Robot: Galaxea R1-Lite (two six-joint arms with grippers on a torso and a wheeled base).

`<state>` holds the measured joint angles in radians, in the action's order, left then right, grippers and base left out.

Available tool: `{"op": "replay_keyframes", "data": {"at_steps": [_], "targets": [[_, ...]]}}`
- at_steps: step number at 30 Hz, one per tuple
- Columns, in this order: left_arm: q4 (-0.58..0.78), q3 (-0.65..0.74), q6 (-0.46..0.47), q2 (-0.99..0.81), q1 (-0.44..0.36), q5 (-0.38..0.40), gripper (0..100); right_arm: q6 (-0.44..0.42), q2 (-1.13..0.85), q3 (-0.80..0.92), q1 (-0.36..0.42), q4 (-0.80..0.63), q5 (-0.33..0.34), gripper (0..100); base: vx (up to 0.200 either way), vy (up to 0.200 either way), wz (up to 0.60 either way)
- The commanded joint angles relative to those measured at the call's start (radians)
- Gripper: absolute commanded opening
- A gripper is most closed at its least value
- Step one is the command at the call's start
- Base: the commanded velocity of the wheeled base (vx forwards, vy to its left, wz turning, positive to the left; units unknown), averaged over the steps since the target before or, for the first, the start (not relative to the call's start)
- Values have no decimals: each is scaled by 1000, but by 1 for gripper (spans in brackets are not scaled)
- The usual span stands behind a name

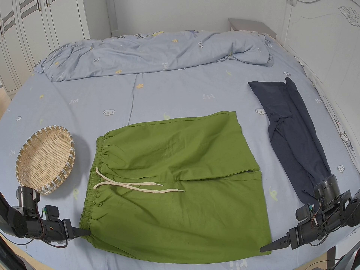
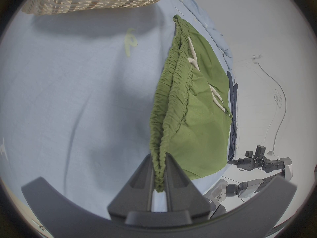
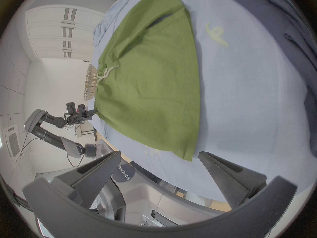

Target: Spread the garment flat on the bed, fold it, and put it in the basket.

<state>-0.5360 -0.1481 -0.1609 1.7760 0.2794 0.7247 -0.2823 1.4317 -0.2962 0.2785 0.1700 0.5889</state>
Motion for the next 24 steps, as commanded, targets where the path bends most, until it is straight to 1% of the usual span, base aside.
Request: {"op": "replay_keyframes", "data": {"at_steps": [1,5,6,7,9,10,19,24], "targets": [[-1,-1,0,3,4,-1,0,20,134,29,2,43,6,100,0,0,0],[-2,-2,0,2,3,-1,0,22,179,38,7,103,11,100,0,0,0],[-2,-2,0,2,1,-1,0,22,190,38,7,118,19,100,0,0,0],[-2,-4,0,2,0,-1,0,22,196,37,8,129,40,100,0,0,0],[-2,-4,0,2,0,-1,0,22,196,37,8,129,40,100,0,0,0],[-2,-5,0,2,-2,-1,0,23,207,28,7,135,84,100,0,0,0],[-2,-7,0,2,-6,-1,0,84,286,2,5,143,91,100,0,0,0],[-2,-10,0,5,-11,2,0,81,289,14,-2,230,121,100,0,0,0]]}}
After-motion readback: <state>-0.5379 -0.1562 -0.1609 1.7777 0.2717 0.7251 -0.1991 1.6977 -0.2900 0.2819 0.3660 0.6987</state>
